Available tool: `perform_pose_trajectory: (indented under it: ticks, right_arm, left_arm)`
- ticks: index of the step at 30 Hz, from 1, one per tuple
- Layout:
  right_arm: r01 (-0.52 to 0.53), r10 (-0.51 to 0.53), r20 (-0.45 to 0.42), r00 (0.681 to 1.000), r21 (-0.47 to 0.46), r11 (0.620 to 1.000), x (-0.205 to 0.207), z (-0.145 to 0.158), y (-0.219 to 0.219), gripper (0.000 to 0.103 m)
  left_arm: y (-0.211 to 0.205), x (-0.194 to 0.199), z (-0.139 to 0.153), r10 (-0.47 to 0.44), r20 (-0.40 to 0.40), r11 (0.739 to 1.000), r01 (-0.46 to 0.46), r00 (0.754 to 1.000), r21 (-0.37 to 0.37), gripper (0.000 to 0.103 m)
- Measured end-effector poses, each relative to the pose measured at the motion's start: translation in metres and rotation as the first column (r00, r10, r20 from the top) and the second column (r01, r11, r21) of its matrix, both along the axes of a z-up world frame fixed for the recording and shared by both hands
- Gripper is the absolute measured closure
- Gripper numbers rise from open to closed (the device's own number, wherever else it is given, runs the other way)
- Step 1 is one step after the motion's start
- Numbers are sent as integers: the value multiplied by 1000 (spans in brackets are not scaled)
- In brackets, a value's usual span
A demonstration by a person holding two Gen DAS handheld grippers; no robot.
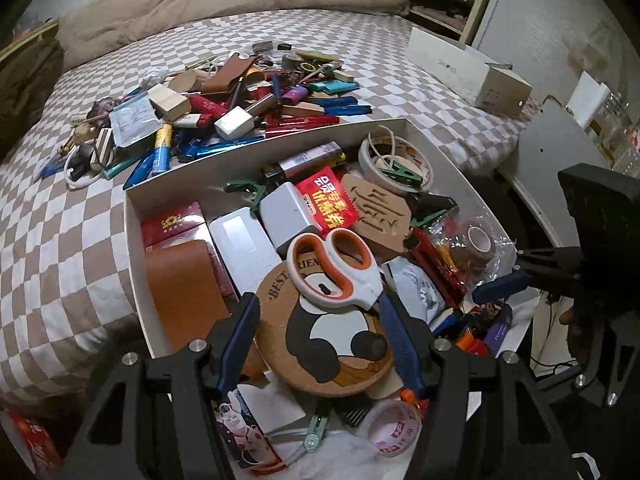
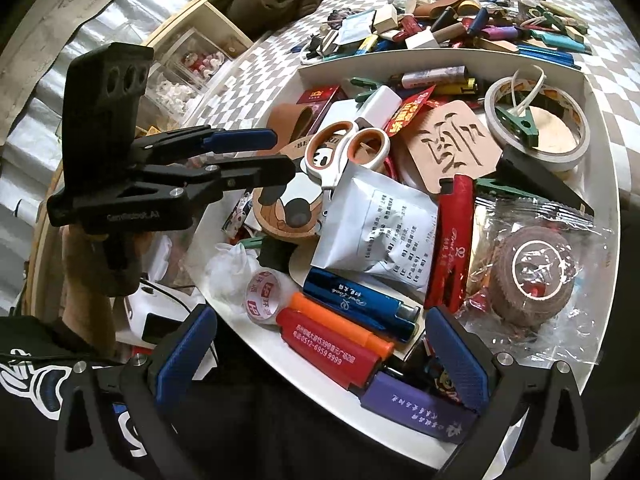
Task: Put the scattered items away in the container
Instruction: 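Lower the scissors onto the panda coaster in the box and open the left tool, then move both tools back from the box toward the pile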
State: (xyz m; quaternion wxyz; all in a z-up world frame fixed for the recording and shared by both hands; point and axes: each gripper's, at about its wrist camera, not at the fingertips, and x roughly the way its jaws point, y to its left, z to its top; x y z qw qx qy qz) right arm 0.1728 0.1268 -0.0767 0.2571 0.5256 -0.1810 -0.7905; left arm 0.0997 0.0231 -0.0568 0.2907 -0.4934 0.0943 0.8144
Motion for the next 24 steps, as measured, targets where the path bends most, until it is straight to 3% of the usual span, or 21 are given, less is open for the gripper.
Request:
perform_pose_trajectory:
  ticks: [6, 7, 8, 9, 18, 24]
  right_arm:
    - [7, -7, -16, 1000, 2, 1000, -2, 4, 1, 0]
    - [12, -12, -18, 1000, 2, 1000, -2, 5, 2, 0]
    - [17, -17, -22, 1000, 3, 1000, -3, 6, 2, 0]
    - [22, -22, -25, 999, 5, 1000, -4, 7, 3, 0]
    - [63, -63, -66, 996, 3, 998, -15, 19, 9, 0]
    - [76, -79, -107, 991, -29, 997, -31, 29, 13, 0]
  left_arm:
    - [-4, -2, -1, 22, 10, 998, -23, 1000, 50, 40]
    - [-6, -3, -2, 34, 12, 998, -34, 999, 59, 36]
    - [-7, -4, -2, 47, 12, 997, -48, 999, 65, 22]
    - [-9, -4, -3, 58, 10, 996, -59, 998, 70, 15]
    - [-22, -2, 0, 65, -18, 995, -64, 998, 71, 15]
    - [-32, 3, 1, 57, -72, 998, -56, 996, 15, 15]
